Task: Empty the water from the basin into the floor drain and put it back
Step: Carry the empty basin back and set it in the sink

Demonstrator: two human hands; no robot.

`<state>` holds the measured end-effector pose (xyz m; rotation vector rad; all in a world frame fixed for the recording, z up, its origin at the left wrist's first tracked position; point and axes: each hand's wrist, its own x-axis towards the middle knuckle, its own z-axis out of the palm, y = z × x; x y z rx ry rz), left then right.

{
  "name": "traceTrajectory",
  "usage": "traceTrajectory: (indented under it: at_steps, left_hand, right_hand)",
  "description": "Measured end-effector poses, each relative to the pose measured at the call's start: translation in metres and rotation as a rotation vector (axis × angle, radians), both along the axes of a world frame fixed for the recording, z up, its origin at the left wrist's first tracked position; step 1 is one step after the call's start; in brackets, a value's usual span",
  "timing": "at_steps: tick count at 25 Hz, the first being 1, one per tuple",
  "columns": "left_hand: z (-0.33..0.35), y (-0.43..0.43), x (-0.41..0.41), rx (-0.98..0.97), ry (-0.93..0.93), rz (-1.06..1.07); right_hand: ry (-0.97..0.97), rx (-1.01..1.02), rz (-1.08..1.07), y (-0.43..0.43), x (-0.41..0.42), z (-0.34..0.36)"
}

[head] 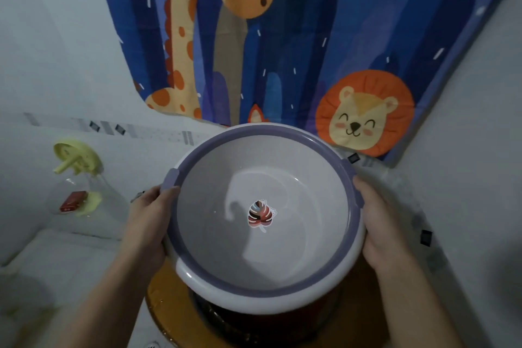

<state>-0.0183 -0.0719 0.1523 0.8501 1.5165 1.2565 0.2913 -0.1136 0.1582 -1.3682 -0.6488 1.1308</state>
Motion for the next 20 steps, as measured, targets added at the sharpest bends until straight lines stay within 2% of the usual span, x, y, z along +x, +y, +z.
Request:
traceTrajectory:
  at_steps: [6,14,20]
  left_hand:
    - [-0.018,-0.001,0.027,-0.017,0.037,-0.013]
    - [-0.052,0.006,0.018,-0.066,0.090,-0.002]
    - [-0.095,0.002,-0.006,-0.237,0.256,-0.004]
  right_hand:
    - [-0.025,-0.013,-0.059,-0.009,0.022,-0.011]
    - [-0.047,-0.081,-0.065,-0.019,0.008,-0.040]
    - [-0.050,-0.299,-0.099,-0.021,-0.019,-0.083]
